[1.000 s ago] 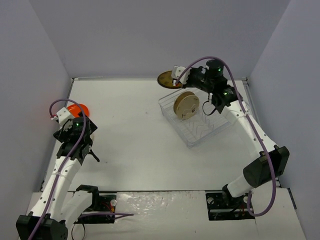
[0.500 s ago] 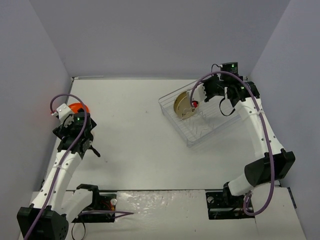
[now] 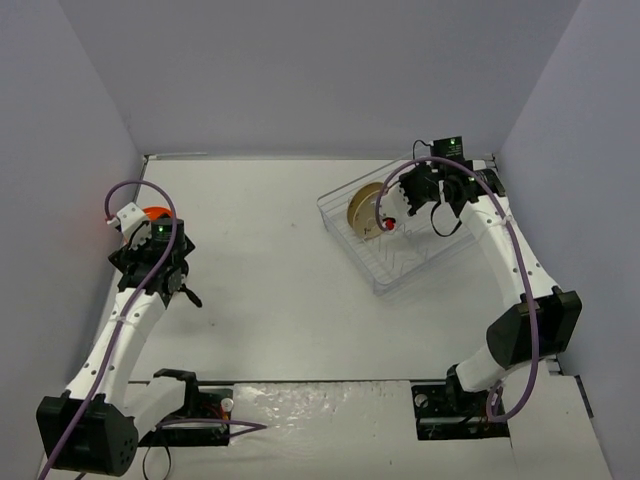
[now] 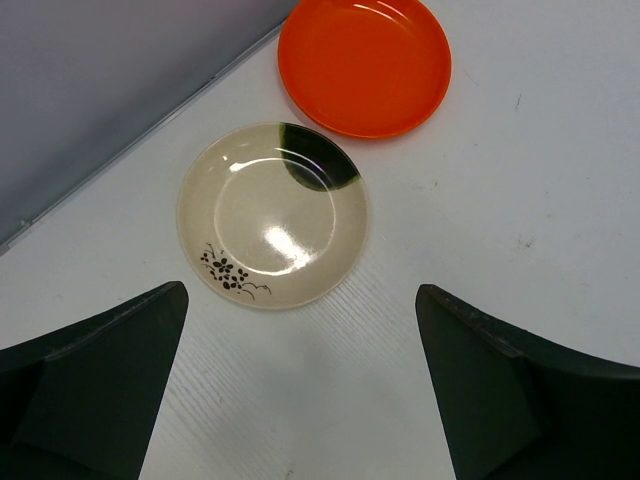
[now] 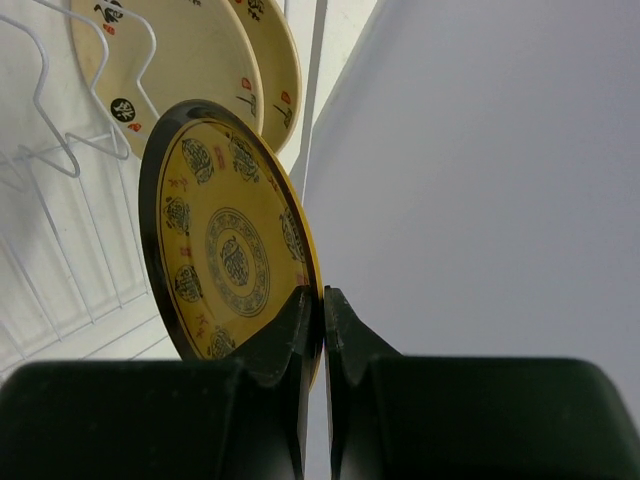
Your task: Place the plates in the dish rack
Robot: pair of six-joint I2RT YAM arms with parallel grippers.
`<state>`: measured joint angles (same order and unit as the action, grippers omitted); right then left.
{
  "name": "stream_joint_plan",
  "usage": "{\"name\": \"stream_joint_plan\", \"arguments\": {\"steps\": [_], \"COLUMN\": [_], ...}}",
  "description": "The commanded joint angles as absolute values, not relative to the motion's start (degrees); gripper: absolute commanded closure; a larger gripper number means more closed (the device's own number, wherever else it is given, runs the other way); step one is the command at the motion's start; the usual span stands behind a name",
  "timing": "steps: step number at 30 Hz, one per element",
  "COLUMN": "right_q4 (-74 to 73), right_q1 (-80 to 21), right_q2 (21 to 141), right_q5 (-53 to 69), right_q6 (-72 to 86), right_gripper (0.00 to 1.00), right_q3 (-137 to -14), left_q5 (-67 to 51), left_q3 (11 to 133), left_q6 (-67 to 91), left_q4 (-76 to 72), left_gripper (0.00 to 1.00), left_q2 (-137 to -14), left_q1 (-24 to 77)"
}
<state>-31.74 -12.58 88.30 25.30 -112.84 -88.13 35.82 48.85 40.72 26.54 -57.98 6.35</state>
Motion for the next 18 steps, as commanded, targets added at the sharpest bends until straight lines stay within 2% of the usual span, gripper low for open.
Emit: {"name": "stream_joint_plan", "arguments": {"steps": [1, 18], "right_q4": [-27.6, -23.2], "right_q1": [-14.4, -17.9], "right_q2": [89.2, 92.0], "right_q5": [25.9, 25.2], "right_q6": [-116.7, -115.3], "right_gripper": [1.00, 1.00], "right_q3": [-87.5, -83.6], "left_q5": [36.8, 38.5], "left_q3": [52.5, 52.6], "left_q6": [41.7, 41.7], "left_q4": [26.5, 28.1], "left_gripper": [0.03, 0.03], "left_q2": [-57.7, -57.4], "left_q1": [6.1, 6.1]}}
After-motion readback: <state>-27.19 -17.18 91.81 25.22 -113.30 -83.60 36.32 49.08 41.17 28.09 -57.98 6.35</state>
